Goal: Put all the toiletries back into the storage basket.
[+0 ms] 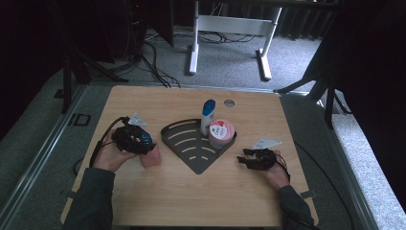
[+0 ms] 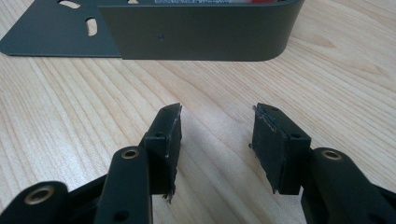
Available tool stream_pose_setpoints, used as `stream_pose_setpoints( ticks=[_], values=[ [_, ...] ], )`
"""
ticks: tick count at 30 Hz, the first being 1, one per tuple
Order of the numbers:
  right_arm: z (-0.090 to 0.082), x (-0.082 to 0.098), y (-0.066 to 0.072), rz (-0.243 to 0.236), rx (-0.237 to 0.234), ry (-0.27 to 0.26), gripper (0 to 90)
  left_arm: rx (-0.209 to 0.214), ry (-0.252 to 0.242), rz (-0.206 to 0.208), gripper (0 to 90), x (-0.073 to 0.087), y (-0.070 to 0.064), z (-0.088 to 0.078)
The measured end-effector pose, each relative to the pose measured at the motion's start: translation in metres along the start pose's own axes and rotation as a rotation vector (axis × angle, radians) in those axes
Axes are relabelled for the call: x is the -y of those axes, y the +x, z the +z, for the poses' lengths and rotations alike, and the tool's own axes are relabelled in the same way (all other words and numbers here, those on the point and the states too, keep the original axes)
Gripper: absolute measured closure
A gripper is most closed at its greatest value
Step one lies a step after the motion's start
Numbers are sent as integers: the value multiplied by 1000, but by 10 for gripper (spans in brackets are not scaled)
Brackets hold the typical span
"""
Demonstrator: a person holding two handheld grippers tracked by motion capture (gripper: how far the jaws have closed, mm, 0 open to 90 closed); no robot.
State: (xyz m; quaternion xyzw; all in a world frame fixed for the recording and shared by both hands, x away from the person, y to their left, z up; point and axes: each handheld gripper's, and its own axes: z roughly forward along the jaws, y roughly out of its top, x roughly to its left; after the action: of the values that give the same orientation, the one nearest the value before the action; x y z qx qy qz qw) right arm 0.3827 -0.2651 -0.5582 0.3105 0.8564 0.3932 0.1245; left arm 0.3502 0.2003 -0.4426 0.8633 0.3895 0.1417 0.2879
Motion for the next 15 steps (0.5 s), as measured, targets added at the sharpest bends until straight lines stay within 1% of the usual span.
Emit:
stream_pose_setpoints(
  ticks=[6, 10, 11, 15],
  values=[
    [0, 0, 0, -1, -1, 0, 521, 7, -33, 2, 331, 2, 1, 6],
    [0, 0, 0, -3, -1, 0, 521, 11, -33, 1, 331, 3, 2, 8],
    [0, 0, 0, -2, -1, 0, 521, 11, -32, 4, 331, 2, 1, 11],
    [0, 0, 0, -3, -1, 0, 521, 12, -41, 5, 337, 2, 0, 15]
  ],
)
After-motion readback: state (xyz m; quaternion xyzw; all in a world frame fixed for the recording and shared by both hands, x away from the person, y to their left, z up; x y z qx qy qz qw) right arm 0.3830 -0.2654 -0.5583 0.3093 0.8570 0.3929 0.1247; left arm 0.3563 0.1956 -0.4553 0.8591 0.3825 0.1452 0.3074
